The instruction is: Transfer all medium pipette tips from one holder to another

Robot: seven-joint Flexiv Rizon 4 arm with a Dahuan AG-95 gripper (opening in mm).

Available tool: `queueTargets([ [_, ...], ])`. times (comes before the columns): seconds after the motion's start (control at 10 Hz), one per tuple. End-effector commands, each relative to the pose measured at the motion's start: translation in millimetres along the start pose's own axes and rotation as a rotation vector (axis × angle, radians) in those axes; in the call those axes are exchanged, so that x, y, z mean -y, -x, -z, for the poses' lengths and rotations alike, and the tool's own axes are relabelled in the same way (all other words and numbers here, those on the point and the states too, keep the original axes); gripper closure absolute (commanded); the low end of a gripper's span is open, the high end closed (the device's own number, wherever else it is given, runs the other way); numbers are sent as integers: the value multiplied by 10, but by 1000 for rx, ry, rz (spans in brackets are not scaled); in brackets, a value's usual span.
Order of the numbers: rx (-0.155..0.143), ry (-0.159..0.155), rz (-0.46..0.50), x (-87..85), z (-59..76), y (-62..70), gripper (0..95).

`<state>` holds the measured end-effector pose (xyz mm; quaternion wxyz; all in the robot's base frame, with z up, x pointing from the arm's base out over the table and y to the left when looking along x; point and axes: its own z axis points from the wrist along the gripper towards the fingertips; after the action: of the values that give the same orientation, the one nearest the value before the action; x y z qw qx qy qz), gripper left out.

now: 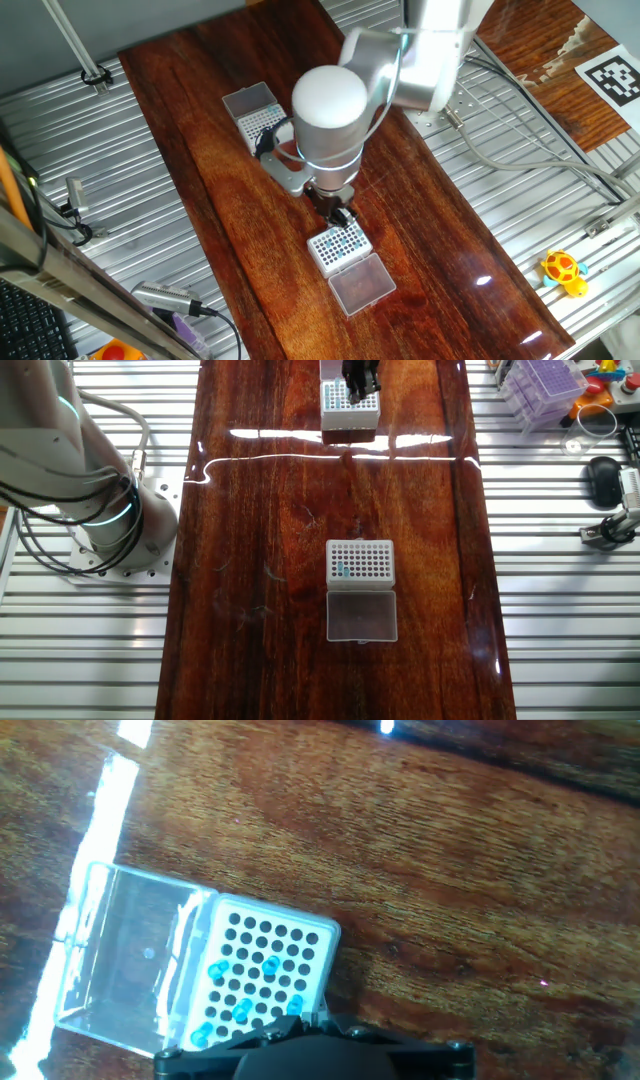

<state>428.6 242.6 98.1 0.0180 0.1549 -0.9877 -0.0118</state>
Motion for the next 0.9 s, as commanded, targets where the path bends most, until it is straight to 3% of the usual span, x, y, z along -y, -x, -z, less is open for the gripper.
queueTargets([
  [0.1, -10, 67, 52, -81, -5, 132, 760],
  [0.4, -10, 67, 34, -156, -58, 272, 760],
  [0.9, -12, 63, 14, -211, -131, 299, 760],
])
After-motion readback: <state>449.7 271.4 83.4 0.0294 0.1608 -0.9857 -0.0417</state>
